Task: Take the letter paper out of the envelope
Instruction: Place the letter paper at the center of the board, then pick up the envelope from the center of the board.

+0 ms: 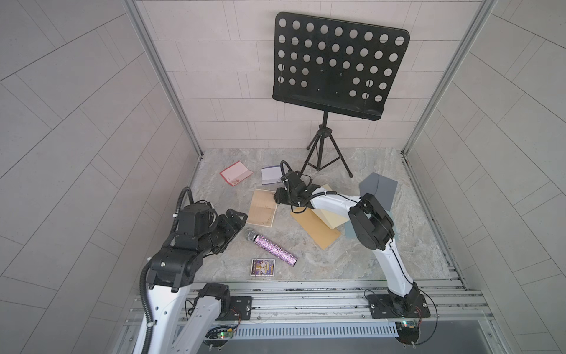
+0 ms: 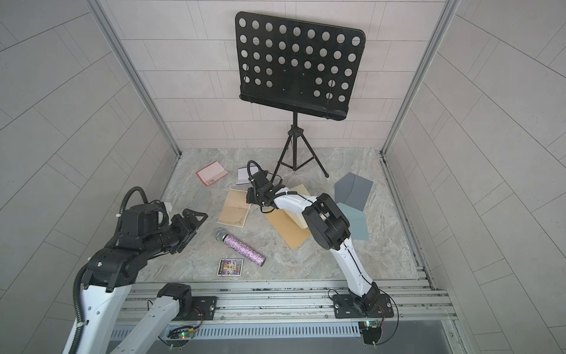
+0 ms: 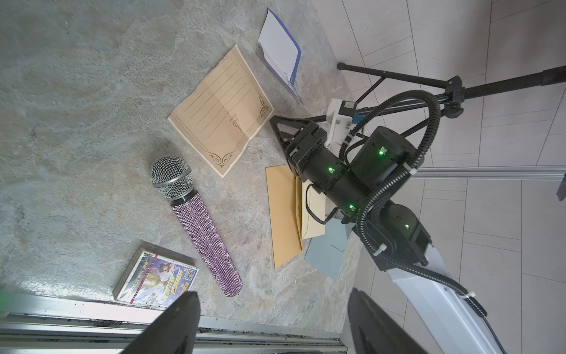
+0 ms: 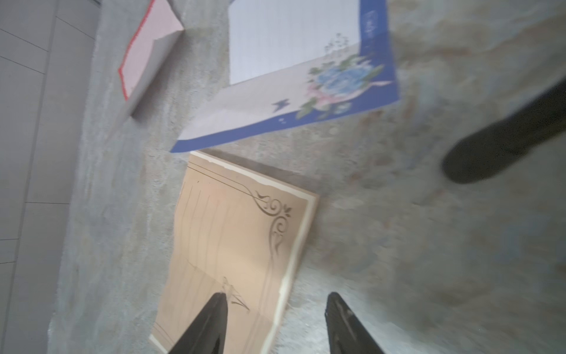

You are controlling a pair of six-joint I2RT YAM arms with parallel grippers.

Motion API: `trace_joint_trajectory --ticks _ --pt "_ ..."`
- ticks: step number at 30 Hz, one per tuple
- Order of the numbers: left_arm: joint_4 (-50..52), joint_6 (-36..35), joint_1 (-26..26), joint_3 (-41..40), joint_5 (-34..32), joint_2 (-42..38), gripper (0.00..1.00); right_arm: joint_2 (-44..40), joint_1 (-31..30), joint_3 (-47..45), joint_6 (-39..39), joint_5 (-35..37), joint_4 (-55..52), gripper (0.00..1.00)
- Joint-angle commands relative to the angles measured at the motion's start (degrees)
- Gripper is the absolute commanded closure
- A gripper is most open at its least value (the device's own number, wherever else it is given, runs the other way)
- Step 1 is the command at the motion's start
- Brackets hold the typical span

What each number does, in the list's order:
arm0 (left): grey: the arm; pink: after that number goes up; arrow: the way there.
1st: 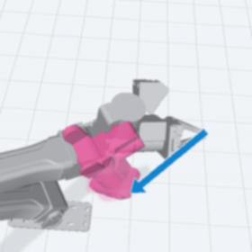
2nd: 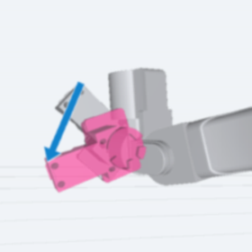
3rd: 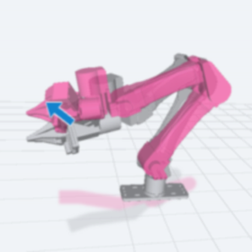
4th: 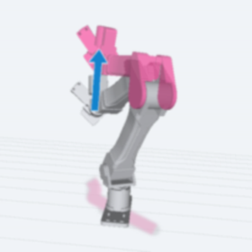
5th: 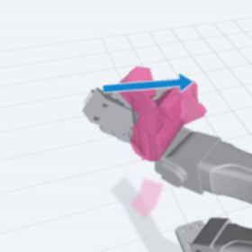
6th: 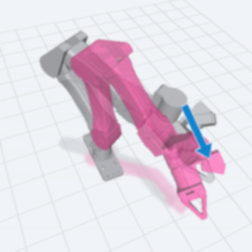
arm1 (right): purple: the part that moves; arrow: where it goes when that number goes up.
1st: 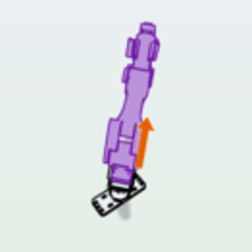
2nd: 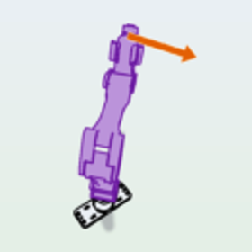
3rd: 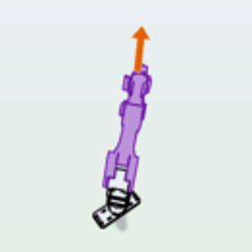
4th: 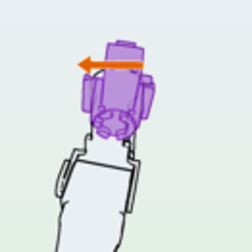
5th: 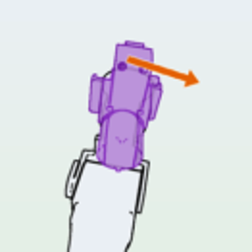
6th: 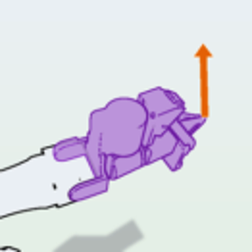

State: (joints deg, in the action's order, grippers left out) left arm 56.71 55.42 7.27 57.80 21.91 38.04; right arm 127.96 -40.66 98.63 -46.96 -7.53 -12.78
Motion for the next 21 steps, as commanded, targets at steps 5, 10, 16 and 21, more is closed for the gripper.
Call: trace_joint_trajectory --ticks 5,10,16,21 --pt "-4.33 0.95 0.03 -2.52 1.20 2.80 0.17 -16.99 1.71 -8.40 6.63 6.33 -6.09 0.52" --pt "-7.39 1.83 0.20 -4.81 5.81 6.07 0.22 -31.95 1.49 -22.15 16.57 8.30 -5.89 0.71" --pt "-12.96 3.75 2.73 -9.62 7.26 12.06 0.29 -39.98 -1.51 -32.25 25.78 10.09 -15.72 0.72" --pt "-19.78 5.56 6.63 -13.65 7.02 15.63 0.30 -35.84 -3.52 -29.88 27.53 11.33 -22.81 0.72"
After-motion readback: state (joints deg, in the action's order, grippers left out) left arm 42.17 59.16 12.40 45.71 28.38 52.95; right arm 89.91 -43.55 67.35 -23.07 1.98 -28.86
